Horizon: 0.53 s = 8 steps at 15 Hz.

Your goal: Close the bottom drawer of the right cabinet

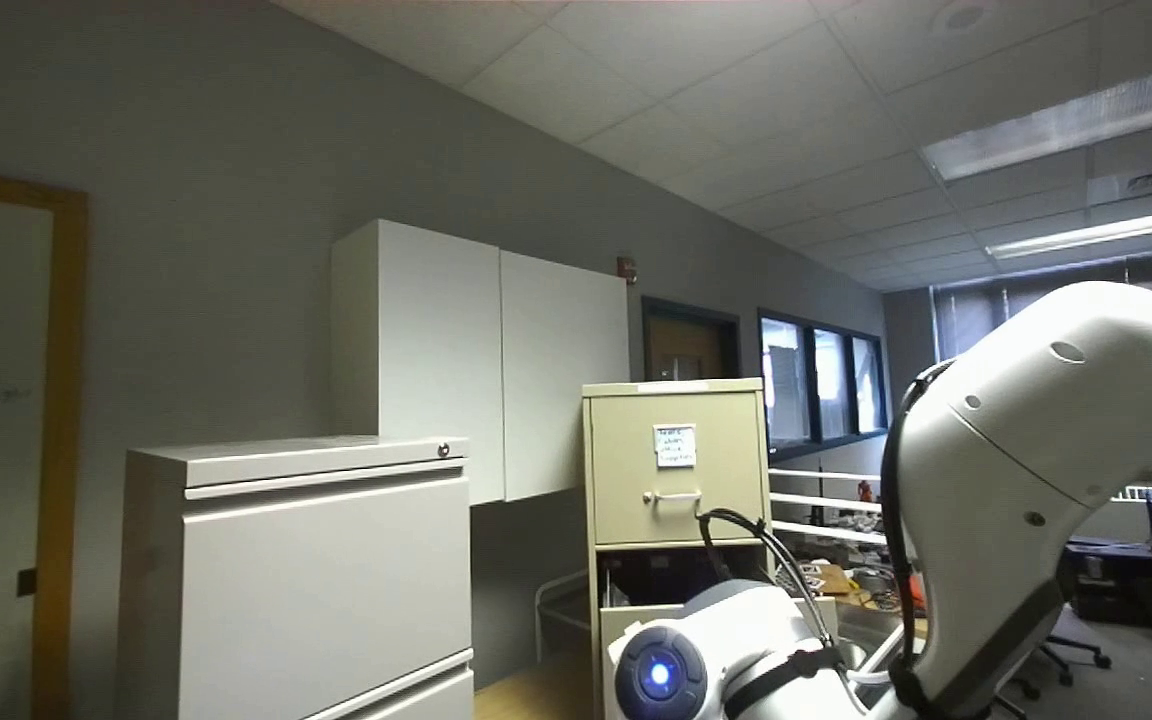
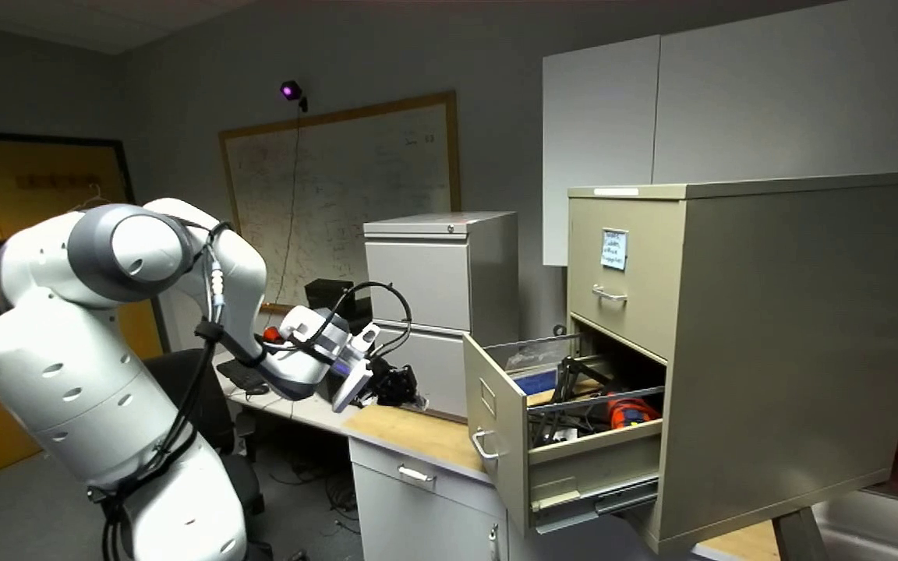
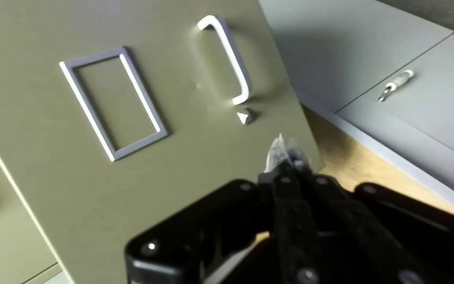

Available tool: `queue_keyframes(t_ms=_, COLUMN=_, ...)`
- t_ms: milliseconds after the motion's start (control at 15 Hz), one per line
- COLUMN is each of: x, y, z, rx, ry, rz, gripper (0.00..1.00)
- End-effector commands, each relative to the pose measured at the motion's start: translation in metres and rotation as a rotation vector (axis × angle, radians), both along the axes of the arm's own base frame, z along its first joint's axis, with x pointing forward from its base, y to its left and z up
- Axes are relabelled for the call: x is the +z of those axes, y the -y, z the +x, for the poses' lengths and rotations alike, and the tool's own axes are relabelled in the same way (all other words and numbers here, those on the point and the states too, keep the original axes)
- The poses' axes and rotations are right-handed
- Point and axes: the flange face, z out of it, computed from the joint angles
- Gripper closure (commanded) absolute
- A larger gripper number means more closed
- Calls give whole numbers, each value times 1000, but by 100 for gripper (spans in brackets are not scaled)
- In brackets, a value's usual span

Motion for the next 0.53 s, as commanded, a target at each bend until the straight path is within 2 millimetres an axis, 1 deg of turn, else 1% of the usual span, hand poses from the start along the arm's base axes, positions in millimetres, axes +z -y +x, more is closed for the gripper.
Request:
queue_keyframes(t_ms=0, x=11, y=25, z=27, rx=85, ry=93, rz=-144, gripper=100)
queue_keyframes(t_ms=267, x=35, y=61, z=67, rx=129, ry=268, rz=-288, gripper=100)
queue_keyframes(t_ms=333, x=38, y=72, z=78, rx=132, ry=318, rz=-312, gripper=100)
queue_keyframes(t_ms=400, x=30, y=95, z=91, rx=103, ry=351, rz=-324, gripper=100)
queue_keyframes(t_ms=467, x=19, y=109, z=99, rx=90, ry=365, rz=-316, gripper=100)
